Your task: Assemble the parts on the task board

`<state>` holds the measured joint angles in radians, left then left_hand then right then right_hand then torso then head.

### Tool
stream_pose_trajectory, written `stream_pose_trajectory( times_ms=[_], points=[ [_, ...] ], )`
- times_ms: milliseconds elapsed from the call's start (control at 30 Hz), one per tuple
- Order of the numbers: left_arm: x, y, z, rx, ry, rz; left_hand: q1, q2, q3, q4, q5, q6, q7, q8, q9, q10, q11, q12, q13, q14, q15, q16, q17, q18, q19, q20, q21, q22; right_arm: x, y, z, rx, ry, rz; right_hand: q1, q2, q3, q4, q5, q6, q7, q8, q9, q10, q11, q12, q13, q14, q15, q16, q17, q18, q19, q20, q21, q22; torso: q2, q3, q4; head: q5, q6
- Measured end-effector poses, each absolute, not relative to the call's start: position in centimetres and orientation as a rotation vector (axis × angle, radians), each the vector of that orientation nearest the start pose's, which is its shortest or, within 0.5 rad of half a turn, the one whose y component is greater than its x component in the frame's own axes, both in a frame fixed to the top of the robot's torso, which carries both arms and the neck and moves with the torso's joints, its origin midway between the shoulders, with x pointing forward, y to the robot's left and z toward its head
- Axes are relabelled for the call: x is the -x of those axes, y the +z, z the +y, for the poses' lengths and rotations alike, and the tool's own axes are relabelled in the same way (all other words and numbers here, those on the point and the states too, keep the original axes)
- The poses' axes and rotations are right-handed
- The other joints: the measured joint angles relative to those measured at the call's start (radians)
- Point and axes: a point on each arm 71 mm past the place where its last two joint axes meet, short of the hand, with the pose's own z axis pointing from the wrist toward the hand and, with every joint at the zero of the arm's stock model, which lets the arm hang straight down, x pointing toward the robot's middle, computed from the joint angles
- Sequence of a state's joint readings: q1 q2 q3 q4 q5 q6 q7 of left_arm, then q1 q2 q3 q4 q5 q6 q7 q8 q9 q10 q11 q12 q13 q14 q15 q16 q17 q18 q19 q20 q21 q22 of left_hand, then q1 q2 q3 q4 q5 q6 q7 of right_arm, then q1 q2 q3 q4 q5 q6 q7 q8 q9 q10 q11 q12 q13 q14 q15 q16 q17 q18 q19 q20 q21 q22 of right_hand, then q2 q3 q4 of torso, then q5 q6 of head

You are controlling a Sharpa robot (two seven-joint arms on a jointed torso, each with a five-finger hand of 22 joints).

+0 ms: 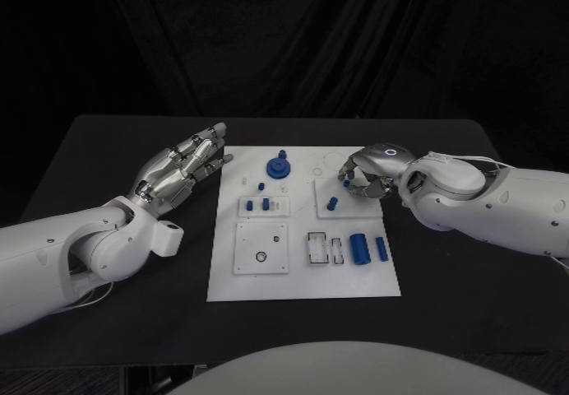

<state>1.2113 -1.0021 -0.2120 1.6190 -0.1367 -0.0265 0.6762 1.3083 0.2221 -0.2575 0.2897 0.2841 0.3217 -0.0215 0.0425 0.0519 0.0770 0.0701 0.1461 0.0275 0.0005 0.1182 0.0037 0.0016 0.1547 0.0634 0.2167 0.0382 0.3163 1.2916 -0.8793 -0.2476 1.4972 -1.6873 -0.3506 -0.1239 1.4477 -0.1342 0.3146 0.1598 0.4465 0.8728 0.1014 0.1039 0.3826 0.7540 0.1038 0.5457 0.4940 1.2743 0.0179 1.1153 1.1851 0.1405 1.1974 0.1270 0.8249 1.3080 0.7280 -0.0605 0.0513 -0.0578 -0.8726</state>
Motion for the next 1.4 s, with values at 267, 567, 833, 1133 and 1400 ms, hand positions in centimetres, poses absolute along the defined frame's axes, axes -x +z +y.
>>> stream_pose_trajectory(
  times_ms=[267,567,833,1133,1400],
  points=[
    [-43.50,-20.45,24.22,0.839,-1.829,1.465,0.041,0.007,0.000,0.000,0.062,0.017,0.010,0.000,-0.001,0.002,0.009,0.006,0.000,0.007,0.014,0.000,0.000,0.000,0.002,0.016,0.000,-0.008,-47.71,-21.42,-22.54,0.440,0.426,1.654,0.007,0.007,0.007,-0.013,0.022,0.054,0.000,0.040,0.038,0.049,-0.016,0.016,-0.004,0.022,-0.010,0.024,0.006,0.000,0.030,-0.010,0.043,0.000,0.000,-0.0001,0.0002,0.002,0.000],
    [-43.54,-20.47,24.09,0.838,-1.836,1.467,0.067,0.014,0.000,0.000,0.101,0.032,0.025,0.000,0.001,-0.002,0.012,0.006,0.000,0.012,0.020,0.000,0.001,0.000,0.007,0.022,0.000,-0.011,-47.82,-21.50,-22.46,0.443,0.434,1.644,0.022,0.021,0.010,-0.043,0.116,0.095,0.013,0.085,0.091,0.087,-0.037,0.044,0.003,0.043,-0.028,0.043,0.011,0.000,0.055,-0.027,0.095,0.000,0.001,0.0014,0.0015,0.007,0.000],
    [-43.63,-20.50,23.88,0.836,-1.842,1.470,0.075,0.014,0.000,0.000,0.108,0.032,0.025,0.000,0.001,-0.002,0.012,0.006,0.000,0.013,0.027,0.000,0.002,0.000,0.007,0.028,0.000,-0.011,-47.91,-21.56,-22.43,0.447,0.441,1.637,0.032,0.032,0.012,-0.066,0.109,0.106,0.016,0.110,0.133,0.112,-0.043,0.044,0.003,0.054,-0.035,0.052,0.012,-0.017,0.065,-0.035,0.125,0.000,0.002,0.0021,0.0014,0.010,0.000],
    [-43.84,-20.59,23.65,0.833,-1.846,1.473,0.079,0.018,0.000,0.000,0.113,0.032,0.025,0.000,0.001,-0.006,0.016,0.006,0.000,0.016,0.030,0.000,0.002,0.000,0.011,0.032,0.000,-0.010,-47.91,-21.63,-22.43,0.449,0.449,1.626,0.043,0.041,0.016,-0.080,0.098,0.106,0.016,0.118,0.162,0.131,-0.044,0.046,-0.006,0.054,-0.035,0.052,0.006,-0.016,0.070,-0.034,0.136,0.000,0.001,0.0019,0.0012,0.014,0.000],
    [-43.95,-20.63,23.69,0.833,-1.844,1.472,0.083,0.022,0.000,0.000,0.113,0.032,0.025,0.000,0.001,-0.002,0.019,0.005,0.000,0.013,0.034,0.000,0.002,0.000,0.011,0.039,0.000,-0.009,-47.61,-21.56,-22.81,0.442,0.454,1.617,0.039,0.048,0.015,-0.082,0.083,0.105,0.016,0.123,0.176,0.140,-0.043,0.034,-0.013,0.054,-0.035,0.052,-0.001,-0.016,0.070,-0.034,0.146,0.000,0.000,0.0005,0.0012,0.024,0.000]
  ],
)
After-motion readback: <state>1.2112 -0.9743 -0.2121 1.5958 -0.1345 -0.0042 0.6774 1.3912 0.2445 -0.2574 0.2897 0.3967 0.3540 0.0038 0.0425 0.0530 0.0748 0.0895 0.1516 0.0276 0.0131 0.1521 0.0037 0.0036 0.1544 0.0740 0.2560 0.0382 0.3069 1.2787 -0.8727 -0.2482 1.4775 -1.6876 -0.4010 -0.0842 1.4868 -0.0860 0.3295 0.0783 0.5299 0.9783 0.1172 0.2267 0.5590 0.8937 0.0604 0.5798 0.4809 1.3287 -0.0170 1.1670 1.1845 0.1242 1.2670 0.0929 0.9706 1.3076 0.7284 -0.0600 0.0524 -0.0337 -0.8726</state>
